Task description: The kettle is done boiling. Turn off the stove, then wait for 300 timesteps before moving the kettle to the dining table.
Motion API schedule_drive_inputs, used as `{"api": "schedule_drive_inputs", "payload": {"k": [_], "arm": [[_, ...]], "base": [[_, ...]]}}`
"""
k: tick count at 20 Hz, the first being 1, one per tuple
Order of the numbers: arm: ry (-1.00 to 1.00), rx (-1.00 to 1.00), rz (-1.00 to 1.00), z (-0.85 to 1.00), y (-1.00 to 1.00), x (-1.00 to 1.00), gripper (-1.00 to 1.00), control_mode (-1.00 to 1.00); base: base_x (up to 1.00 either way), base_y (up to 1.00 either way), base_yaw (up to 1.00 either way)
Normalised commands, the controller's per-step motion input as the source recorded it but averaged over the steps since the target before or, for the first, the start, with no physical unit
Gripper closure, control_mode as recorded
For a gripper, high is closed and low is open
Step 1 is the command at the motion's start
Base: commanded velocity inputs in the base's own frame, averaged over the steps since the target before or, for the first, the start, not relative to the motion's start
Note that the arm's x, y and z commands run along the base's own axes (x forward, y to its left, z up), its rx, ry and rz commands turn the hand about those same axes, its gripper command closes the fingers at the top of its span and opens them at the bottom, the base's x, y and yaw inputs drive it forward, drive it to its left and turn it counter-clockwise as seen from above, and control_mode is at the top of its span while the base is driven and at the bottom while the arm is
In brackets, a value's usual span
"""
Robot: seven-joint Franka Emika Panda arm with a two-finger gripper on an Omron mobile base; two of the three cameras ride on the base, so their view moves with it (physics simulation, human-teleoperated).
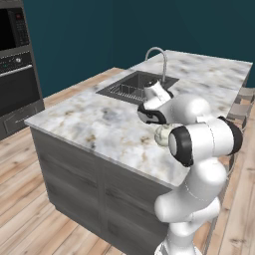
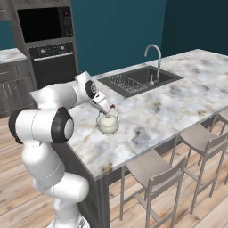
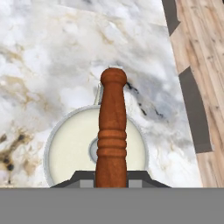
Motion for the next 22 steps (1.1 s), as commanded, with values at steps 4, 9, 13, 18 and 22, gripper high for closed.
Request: {"api": "schedule_drive_inputs", "payload": {"k": [4, 9, 13, 18, 22], "arm": [[0.0, 0.0, -0.02, -0.18, -0.11, 0.2, 1.0, -1.0], [0.0, 0.0, 0.0, -0.07, -0.02, 0.1, 1.0, -1.0], [0.0, 0.0, 0.0, -0.09, -0.06, 0.07, 1.0, -1.0], [0.0, 0.0, 0.0, -0.09, -0.06, 0.05, 1.0, -1.0], [0.0, 0.0, 0.0, -0.13, -0.08, 0.03, 1.0, -1.0]], "base": [[0.0, 0.0, 0.0], [0.0, 0.0, 0.0], [0.0, 0.0, 0.0], [0.0, 0.0, 0.0], [0.0, 0.0, 0.0]]}}
